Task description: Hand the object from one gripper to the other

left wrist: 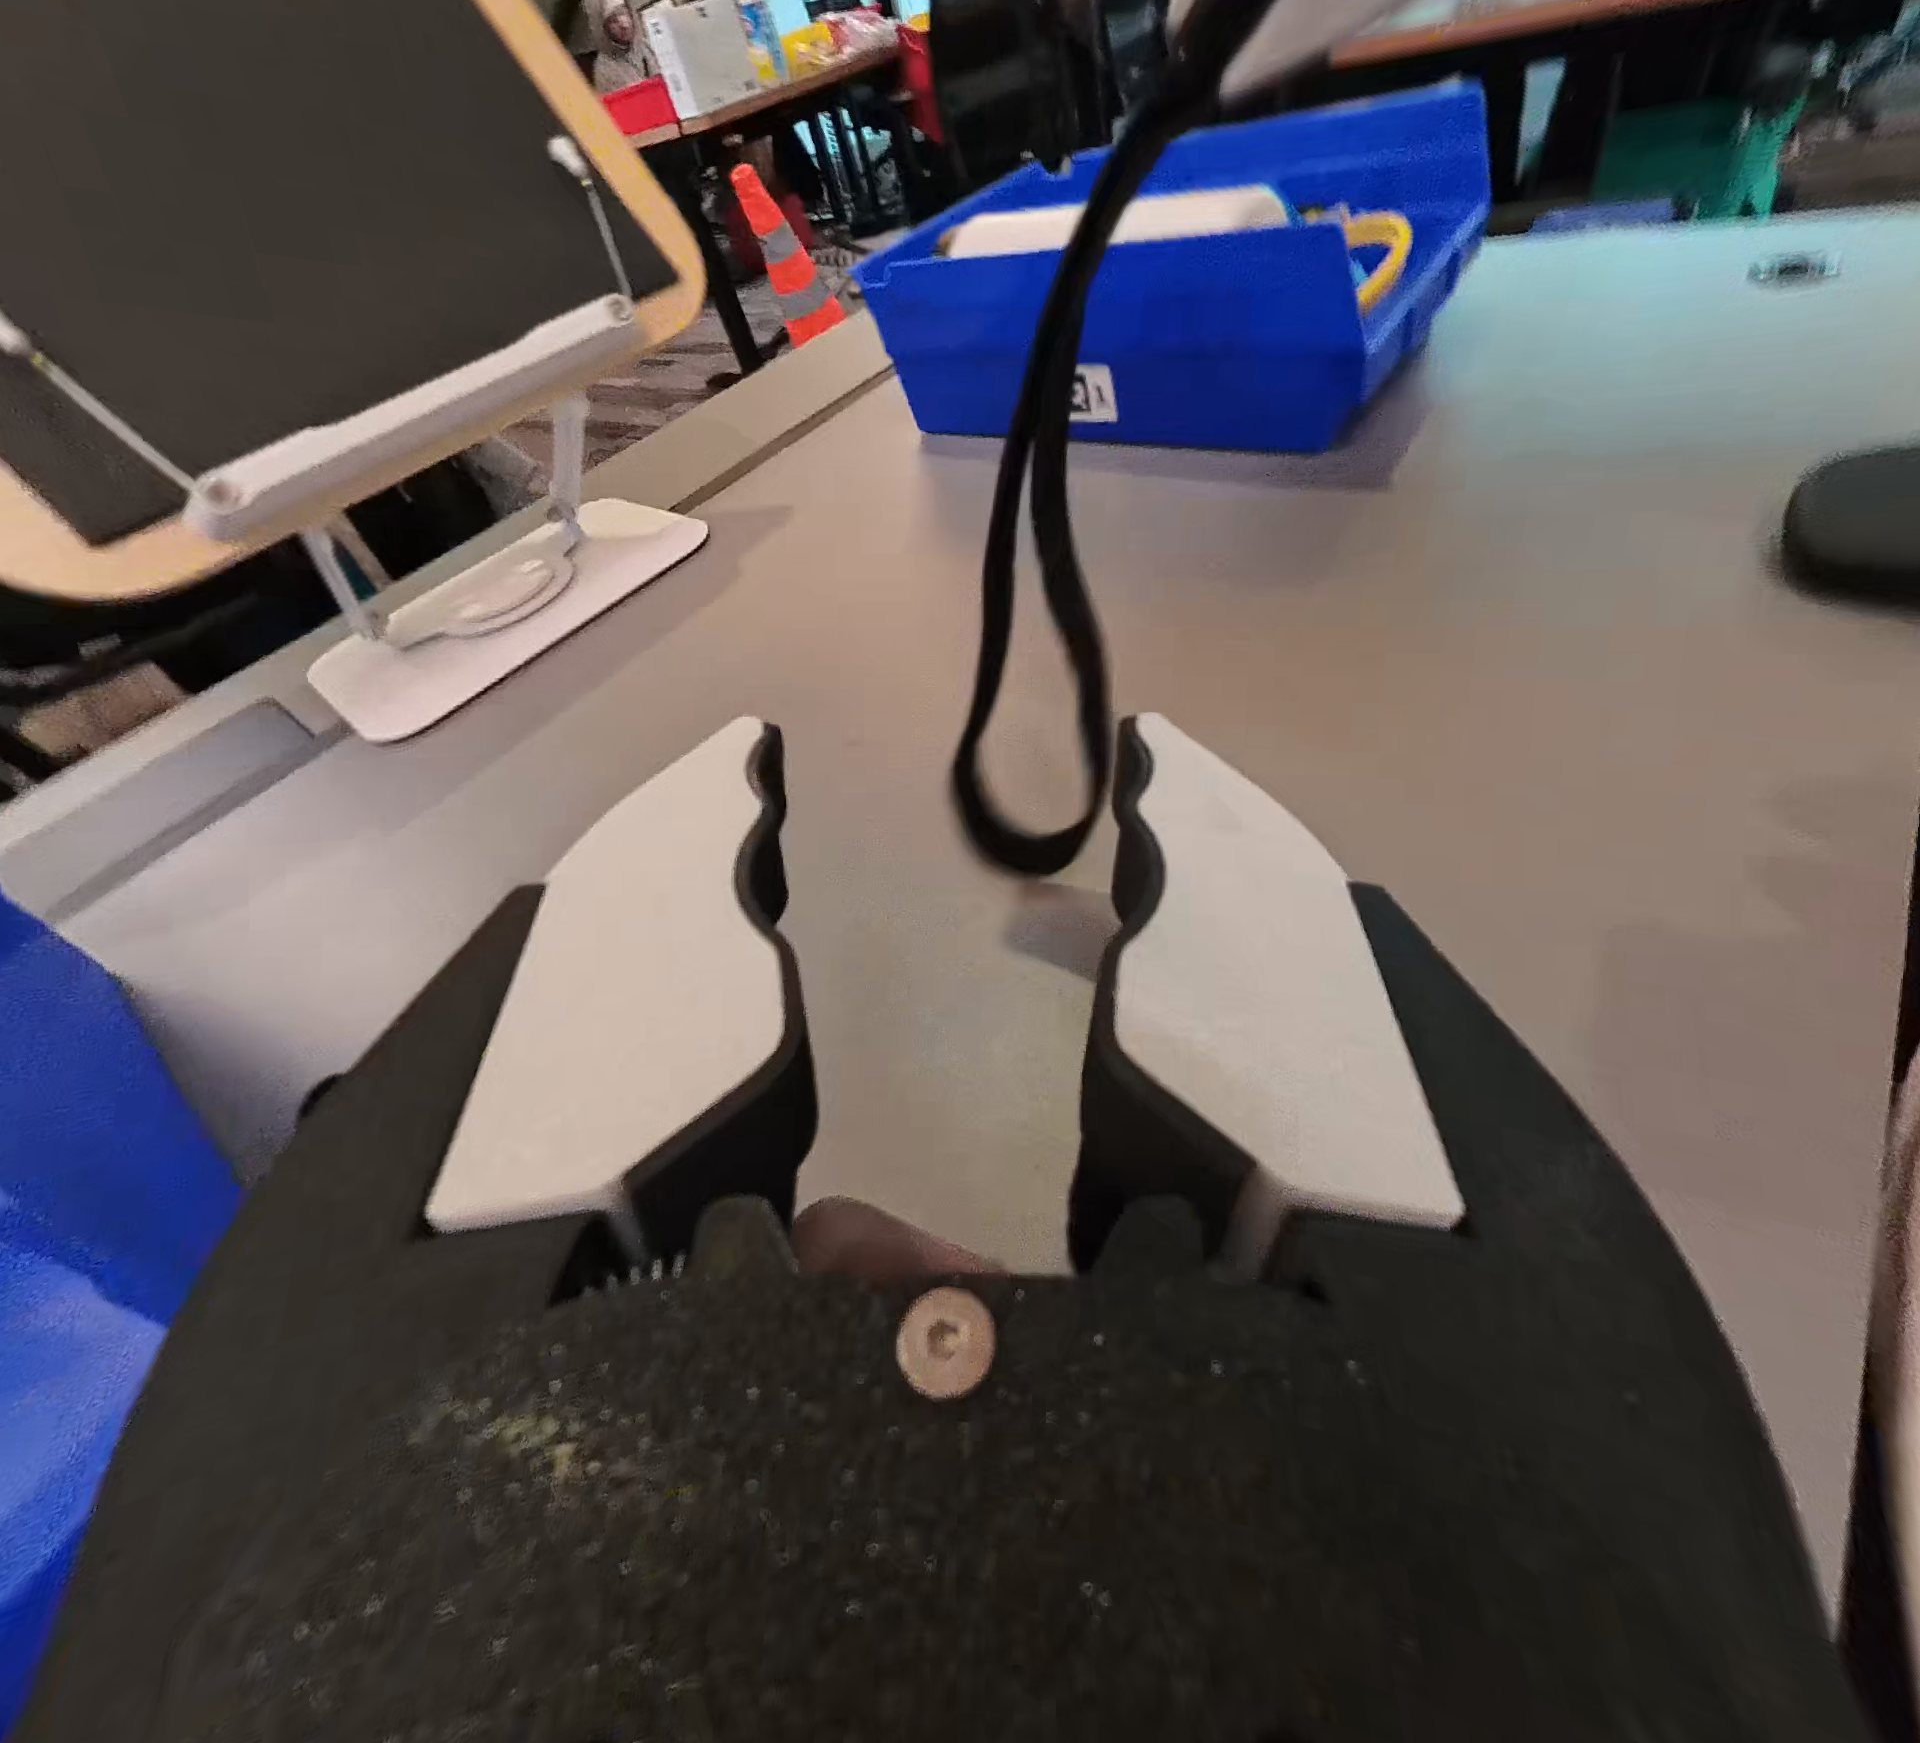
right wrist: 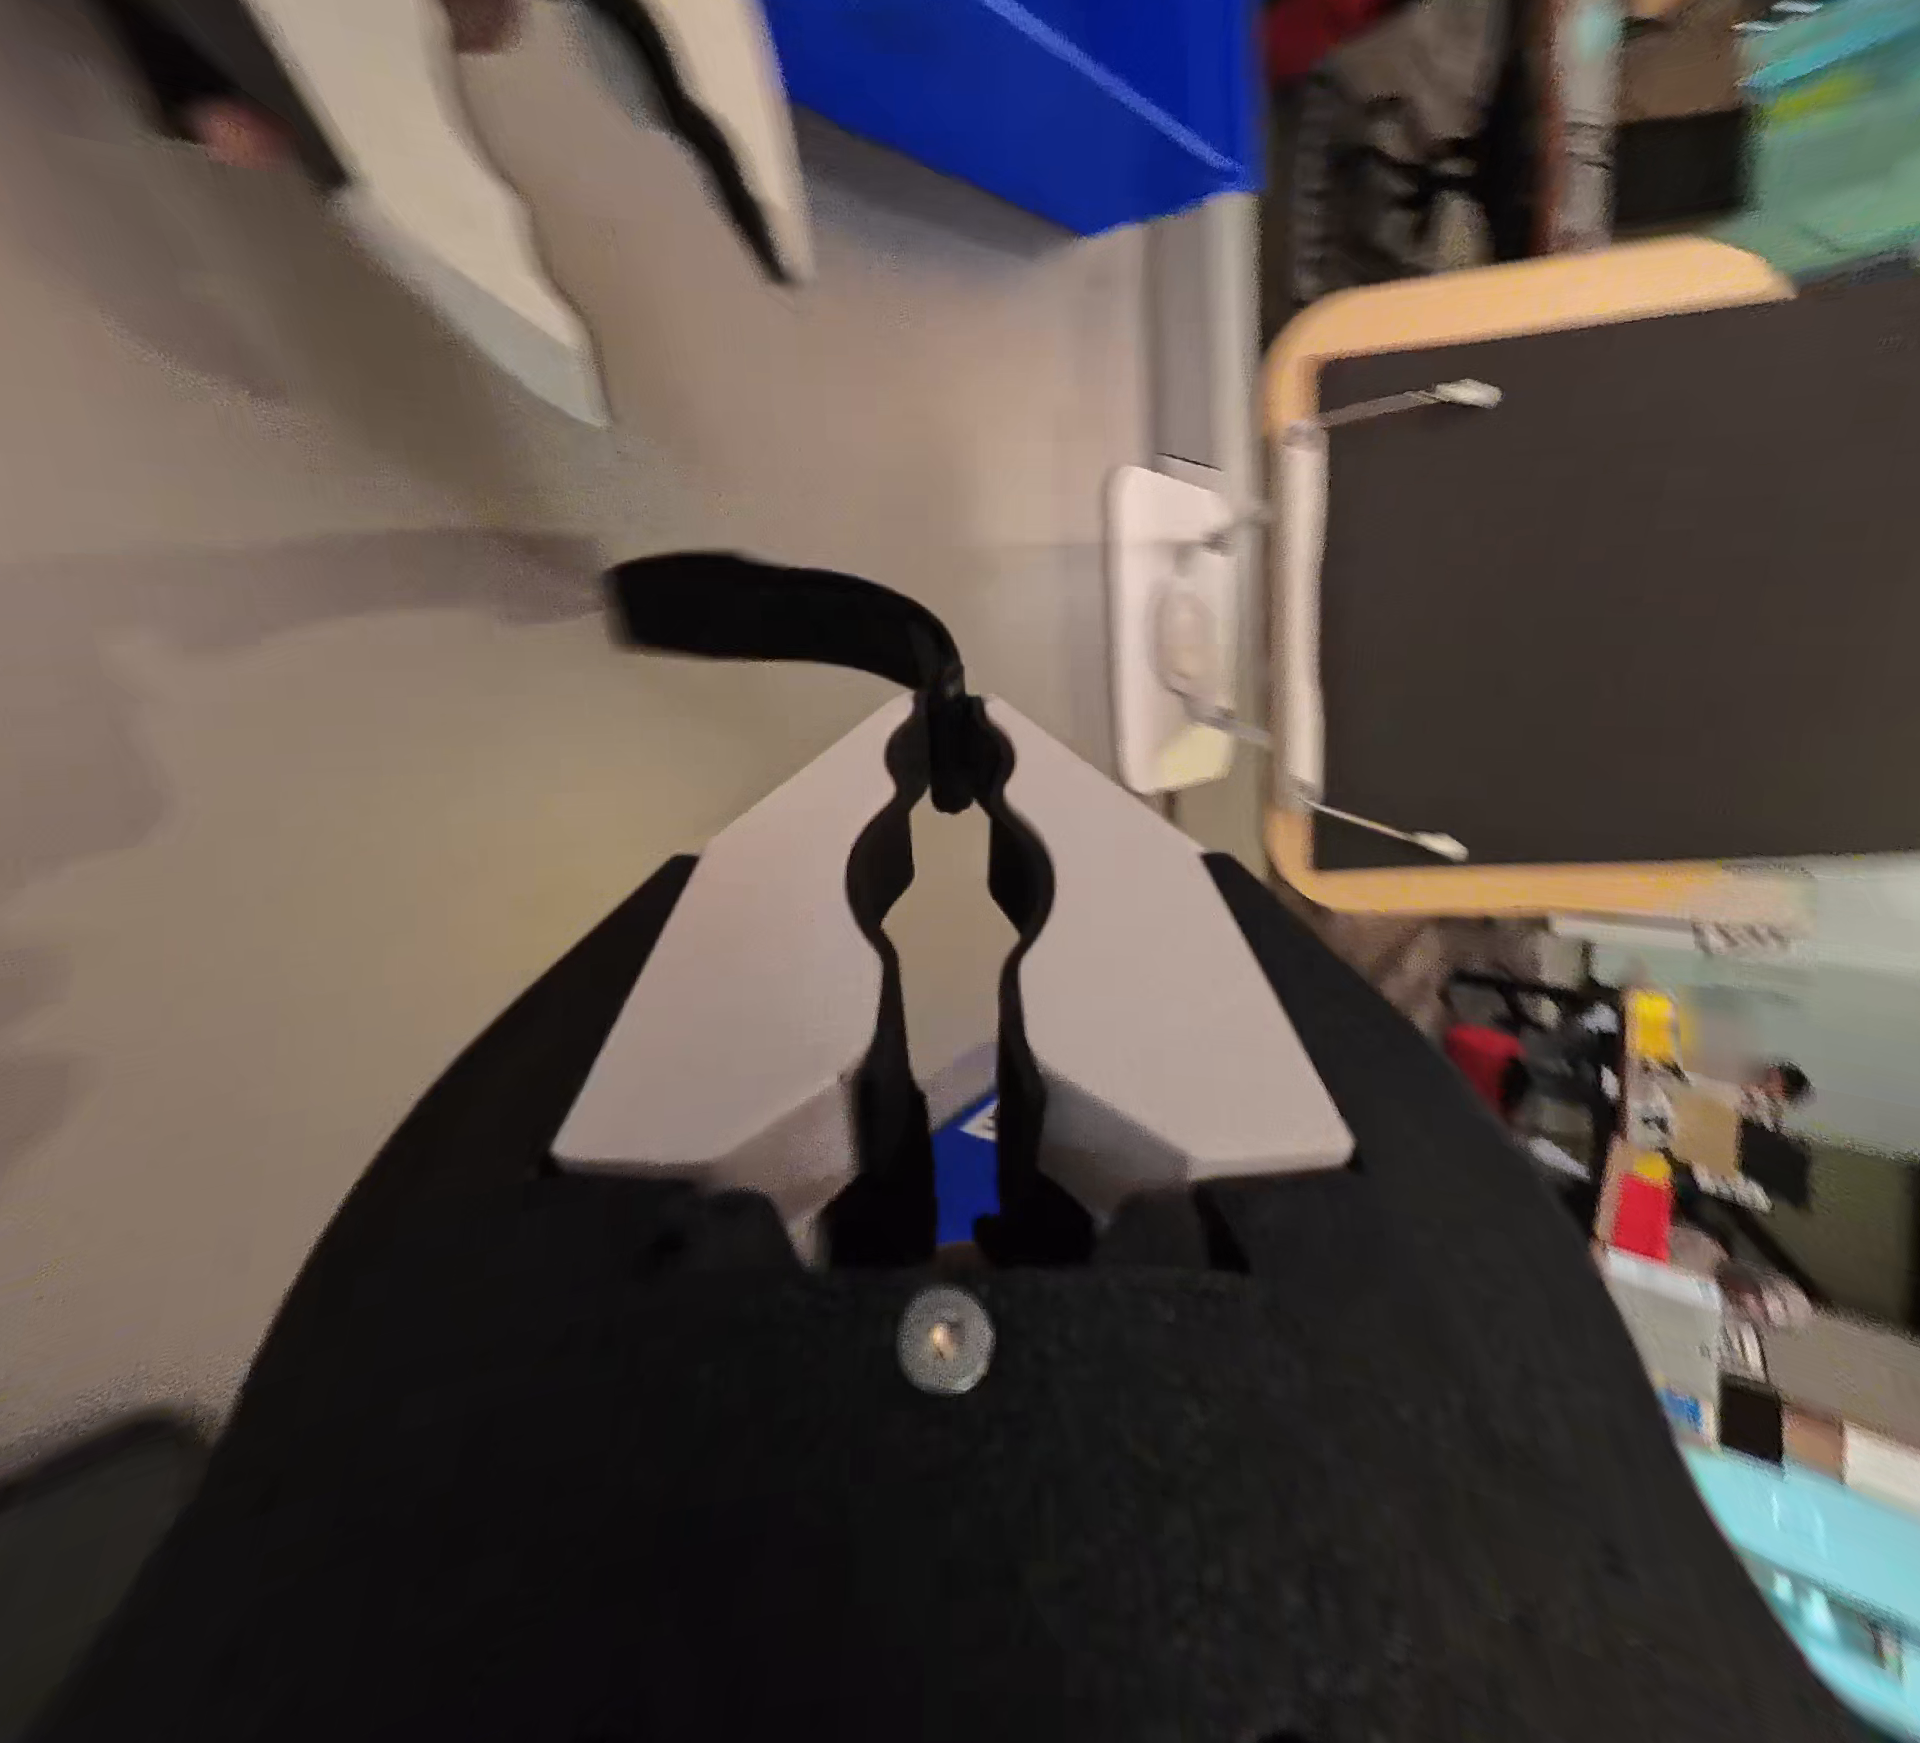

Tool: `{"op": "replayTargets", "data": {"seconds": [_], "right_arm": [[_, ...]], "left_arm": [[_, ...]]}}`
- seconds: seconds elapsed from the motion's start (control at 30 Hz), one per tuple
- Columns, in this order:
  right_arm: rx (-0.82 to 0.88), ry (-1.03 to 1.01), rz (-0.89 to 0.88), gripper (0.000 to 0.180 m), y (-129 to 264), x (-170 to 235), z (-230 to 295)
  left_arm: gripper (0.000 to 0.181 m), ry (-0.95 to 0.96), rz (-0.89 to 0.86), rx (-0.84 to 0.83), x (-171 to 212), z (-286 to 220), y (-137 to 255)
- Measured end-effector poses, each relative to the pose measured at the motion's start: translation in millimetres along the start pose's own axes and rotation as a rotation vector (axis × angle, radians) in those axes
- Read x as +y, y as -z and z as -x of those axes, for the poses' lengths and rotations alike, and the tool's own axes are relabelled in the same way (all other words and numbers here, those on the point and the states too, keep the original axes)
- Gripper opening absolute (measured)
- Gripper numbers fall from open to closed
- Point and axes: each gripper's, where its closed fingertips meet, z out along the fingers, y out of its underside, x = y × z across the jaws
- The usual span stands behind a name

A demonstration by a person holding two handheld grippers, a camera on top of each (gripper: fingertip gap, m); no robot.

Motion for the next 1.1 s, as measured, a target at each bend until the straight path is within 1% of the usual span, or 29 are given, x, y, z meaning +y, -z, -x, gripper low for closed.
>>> {"op": "replayTargets", "data": {"seconds": [0.03,0.1,0.13,0.2,0.23,0.27,0.3,0.4,0.5,0.63,0.77,0.8,0.87,0.9,0.97,1.03,1.1], "right_arm": [[0.077,-0.038,-0.019,0.006,5.8,3.9,-19.5],[0.193,-0.121,-0.105,0.007,18.1,4.3,-49.7],[0.217,-0.163,-0.150,0.007,22.1,2.9,-58.2],[0.326,-0.228,-0.221,0.007,28.7,0.7,-79.7],[0.367,-0.239,-0.242,0.007,29.0,-0.9,-85.5],[0.445,-0.224,-0.257,0.007,30.4,-3.1,-93.3],[0.521,-0.165,-0.266,0.006,30.1,-8.2,-96.0],[0.624,0.113,-0.264,0.006,9.9,-36.0,-71.6],[0.671,0.335,-0.247,0.006,-23.6,-61.7,-34.1],[0.667,0.518,-0.244,0.006,-67.8,-81.6,19.5],[0.702,0.616,-0.271,0.006,-84.5,-93.7,50.6],[0.703,0.632,-0.257,0.006,-87.4,-94.0,53.4],[0.706,0.630,-0.266,0.006,-88.3,-96.9,57.3],[0.698,0.617,-0.259,0.006,-90.5,-96.1,58.6],[0.697,0.589,-0.267,0.007,-94.9,-94.0,61.2],[0.632,0.526,-0.317,0.011,-97.7,-91.4,69.1],[0.418,0.421,-0.382,0.025,-98.9,-89.4,88.1]], "left_arm": [[0.060,0.057,-0.009,-0.003,0.2,6.1,1.3],[0.056,0.172,-0.021,0.026,2.4,12.0,2.2],[0.053,0.226,-0.032,0.049,2.0,12.7,2.5],[0.044,0.331,-0.071,0.112,-3.9,9.6,3.9],[0.040,0.389,-0.094,0.158,-8.6,5.4,5.0],[0.038,0.450,-0.116,0.209,-13.3,0.5,6.3],[0.036,0.511,-0.135,0.252,-17.0,-3.3,7.2],[0.036,0.686,-0.183,0.347,-23.5,-6.9,8.9],[0.040,0.874,-0.239,0.449,-30.3,-0.5,12.9],[0.040,1.060,-0.328,0.490,-34.0,22.6,21.0],[0.040,1.132,-0.315,0.494,-27.4,33.7,21.9],[0.036,1.137,-0.307,0.501,-25.8,33.9,21.4],[0.007,1.144,-0.318,0.501,-24.3,36.6,21.7],[0.003,1.142,-0.323,0.512,-24.7,36.1,22.3],[0.003,1.114,-0.282,0.475,-19.2,36.1,19.2],[0.003,1.059,-0.247,0.458,-16.3,32.8,18.3],[0.003,1.029,-0.231,0.439,-15.5,32.3,18.5]]}}
